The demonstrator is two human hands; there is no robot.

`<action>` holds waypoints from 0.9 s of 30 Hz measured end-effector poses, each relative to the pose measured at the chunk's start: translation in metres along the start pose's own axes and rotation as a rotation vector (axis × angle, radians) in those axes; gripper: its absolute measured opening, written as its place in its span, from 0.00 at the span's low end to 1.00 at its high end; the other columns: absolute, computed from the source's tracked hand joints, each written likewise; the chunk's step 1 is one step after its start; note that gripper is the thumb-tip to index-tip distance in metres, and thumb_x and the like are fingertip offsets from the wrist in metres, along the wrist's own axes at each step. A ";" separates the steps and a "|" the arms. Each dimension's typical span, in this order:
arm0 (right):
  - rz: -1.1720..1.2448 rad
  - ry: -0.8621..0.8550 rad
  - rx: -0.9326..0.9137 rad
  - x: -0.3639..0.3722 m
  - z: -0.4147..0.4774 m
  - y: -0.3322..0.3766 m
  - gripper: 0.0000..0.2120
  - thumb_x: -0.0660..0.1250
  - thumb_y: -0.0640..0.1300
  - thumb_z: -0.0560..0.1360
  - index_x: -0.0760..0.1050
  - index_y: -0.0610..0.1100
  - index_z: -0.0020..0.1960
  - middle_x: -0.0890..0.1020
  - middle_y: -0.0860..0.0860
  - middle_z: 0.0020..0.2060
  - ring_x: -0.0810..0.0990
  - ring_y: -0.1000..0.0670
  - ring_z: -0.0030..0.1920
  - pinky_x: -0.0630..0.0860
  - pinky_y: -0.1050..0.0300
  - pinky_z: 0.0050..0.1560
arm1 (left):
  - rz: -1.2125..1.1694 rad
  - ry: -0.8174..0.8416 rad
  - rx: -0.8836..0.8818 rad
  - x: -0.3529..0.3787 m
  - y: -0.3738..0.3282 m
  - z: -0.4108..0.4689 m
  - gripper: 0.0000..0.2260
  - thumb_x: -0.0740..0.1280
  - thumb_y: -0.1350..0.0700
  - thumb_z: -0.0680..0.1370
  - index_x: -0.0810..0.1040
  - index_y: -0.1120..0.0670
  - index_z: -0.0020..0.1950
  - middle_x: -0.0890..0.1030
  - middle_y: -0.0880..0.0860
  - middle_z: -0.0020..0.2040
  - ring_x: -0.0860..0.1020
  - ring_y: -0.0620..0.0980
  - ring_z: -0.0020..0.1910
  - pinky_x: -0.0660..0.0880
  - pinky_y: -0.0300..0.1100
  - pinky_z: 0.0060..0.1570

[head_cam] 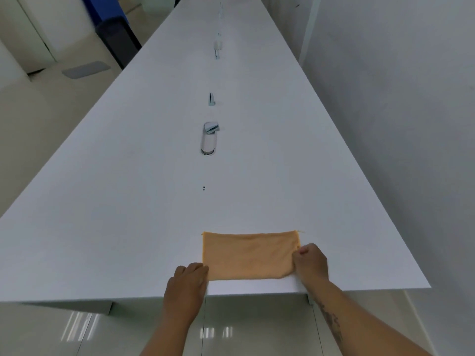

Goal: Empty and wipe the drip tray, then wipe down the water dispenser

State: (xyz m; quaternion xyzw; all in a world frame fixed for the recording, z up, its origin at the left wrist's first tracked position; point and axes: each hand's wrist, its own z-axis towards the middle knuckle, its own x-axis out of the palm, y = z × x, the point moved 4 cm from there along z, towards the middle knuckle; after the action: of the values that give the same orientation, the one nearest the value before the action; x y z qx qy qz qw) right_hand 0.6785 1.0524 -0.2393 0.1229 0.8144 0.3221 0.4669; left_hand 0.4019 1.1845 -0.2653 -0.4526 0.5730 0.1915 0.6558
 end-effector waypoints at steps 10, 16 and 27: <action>-0.252 0.435 -0.695 0.098 -0.071 0.091 0.14 0.61 0.50 0.81 0.75 0.52 0.65 0.77 0.56 0.64 0.73 0.55 0.64 0.66 0.63 0.63 | -0.070 0.042 -0.124 -0.010 0.043 -0.008 0.21 0.64 0.49 0.81 0.70 0.51 0.74 0.74 0.48 0.70 0.73 0.51 0.66 0.71 0.45 0.60; -0.804 0.393 -0.622 0.094 -0.048 0.031 0.29 0.57 0.57 0.81 0.52 0.52 0.78 0.51 0.51 0.79 0.49 0.42 0.78 0.54 0.47 0.76 | 0.069 0.245 0.103 -0.003 0.022 -0.006 0.26 0.56 0.42 0.83 0.51 0.39 0.80 0.51 0.39 0.81 0.57 0.51 0.78 0.61 0.47 0.73; -0.855 0.365 -0.577 0.080 -0.063 -0.010 0.30 0.53 0.60 0.81 0.46 0.56 0.79 0.45 0.53 0.80 0.46 0.42 0.78 0.51 0.43 0.76 | 0.203 0.303 0.233 0.001 0.000 -0.018 0.24 0.57 0.41 0.82 0.61 0.43 0.78 0.60 0.43 0.79 0.63 0.51 0.73 0.65 0.45 0.67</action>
State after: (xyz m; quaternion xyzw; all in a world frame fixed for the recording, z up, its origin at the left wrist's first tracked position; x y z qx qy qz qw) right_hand 0.5837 1.0585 -0.2777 -0.4099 0.7383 0.3299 0.4221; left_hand 0.3924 1.1696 -0.2651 -0.3374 0.7258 0.1187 0.5876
